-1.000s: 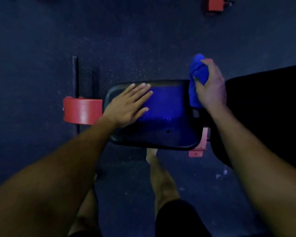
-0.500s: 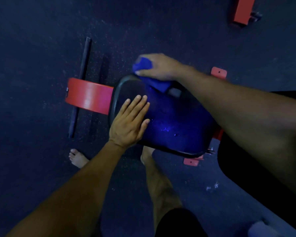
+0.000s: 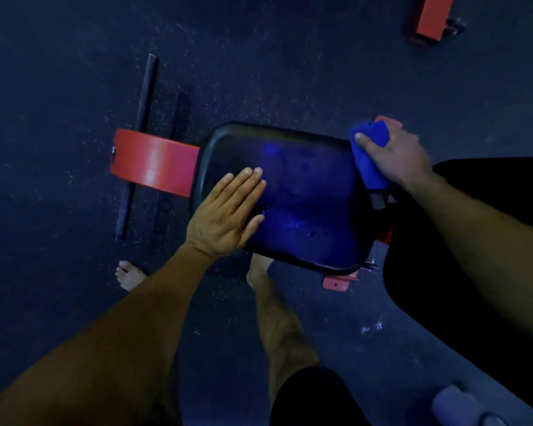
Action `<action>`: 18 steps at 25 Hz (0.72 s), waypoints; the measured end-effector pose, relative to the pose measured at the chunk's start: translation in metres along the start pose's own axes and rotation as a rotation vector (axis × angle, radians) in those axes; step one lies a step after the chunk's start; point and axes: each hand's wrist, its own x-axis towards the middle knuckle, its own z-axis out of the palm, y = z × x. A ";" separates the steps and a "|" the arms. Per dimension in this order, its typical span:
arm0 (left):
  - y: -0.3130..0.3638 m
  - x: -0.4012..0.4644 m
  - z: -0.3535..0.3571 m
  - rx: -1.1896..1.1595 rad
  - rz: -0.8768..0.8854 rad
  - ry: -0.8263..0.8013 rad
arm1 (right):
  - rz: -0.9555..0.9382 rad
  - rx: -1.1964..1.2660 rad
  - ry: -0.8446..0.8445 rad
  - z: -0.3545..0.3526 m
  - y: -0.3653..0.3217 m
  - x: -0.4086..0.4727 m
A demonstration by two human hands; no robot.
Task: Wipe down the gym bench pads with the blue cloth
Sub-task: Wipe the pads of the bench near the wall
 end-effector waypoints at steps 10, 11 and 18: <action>-0.005 -0.005 0.009 0.049 0.042 0.026 | -0.666 -0.063 -0.156 0.034 -0.191 0.018; -0.005 -0.005 0.010 0.048 0.043 0.032 | -0.761 -0.093 -0.203 0.037 -0.213 0.018; -0.005 -0.005 0.010 0.040 0.044 0.019 | -0.394 -0.039 -0.121 0.009 -0.075 0.018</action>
